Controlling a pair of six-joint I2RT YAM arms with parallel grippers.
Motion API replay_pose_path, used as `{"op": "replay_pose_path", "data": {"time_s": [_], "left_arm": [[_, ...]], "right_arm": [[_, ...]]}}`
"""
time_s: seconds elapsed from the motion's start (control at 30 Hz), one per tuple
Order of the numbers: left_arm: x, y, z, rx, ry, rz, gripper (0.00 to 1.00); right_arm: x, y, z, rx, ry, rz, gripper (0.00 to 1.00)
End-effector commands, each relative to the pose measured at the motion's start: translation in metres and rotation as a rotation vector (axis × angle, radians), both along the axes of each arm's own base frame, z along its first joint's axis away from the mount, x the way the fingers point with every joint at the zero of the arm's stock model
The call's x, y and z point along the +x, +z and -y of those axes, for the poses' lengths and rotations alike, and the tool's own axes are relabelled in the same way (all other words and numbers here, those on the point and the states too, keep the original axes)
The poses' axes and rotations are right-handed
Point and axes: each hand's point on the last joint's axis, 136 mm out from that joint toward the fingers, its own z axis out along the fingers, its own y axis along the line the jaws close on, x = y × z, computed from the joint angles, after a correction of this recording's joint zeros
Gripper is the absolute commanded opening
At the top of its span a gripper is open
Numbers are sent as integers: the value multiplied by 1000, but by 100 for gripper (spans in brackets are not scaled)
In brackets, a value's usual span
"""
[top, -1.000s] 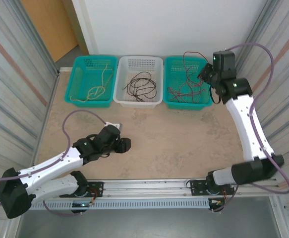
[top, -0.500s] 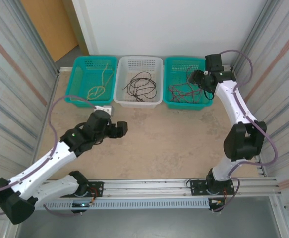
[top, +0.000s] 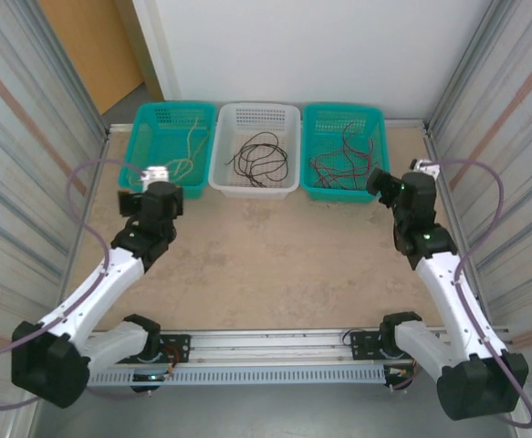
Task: Untangle the cables
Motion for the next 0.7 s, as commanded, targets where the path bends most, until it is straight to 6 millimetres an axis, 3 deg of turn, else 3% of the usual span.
{"op": "replay_pose_path", "data": {"time_s": [0.0, 0.1, 0.27, 0.37, 0.5, 0.53, 0.6, 0.67], "left_arm": [[1, -20, -42, -81, 136, 105, 99], [0, -42, -45, -56, 108, 201, 99], [8, -72, -33, -43, 0, 192, 99], [20, -93, -24, -39, -65, 154, 99], [32, -98, 2, -96, -232, 127, 99], [33, -98, 6, -122, -255, 151, 99], [33, -105, 8, -119, -273, 209, 99], [35, -116, 21, -91, -337, 197, 99]], "right_arm": [[-1, -18, 48, -112, -236, -12, 99], [-3, -51, 67, -207, -329, -48, 99], [-17, -83, 74, -234, -350, 90, 99], [5, -106, 55, -260, -222, 59, 99], [38, -131, -4, -441, 73, 64, 99], [41, -132, -10, -463, 112, 90, 99], [38, -137, -4, -413, 108, 94, 99], [37, -150, -2, -274, 211, 82, 99]]}}
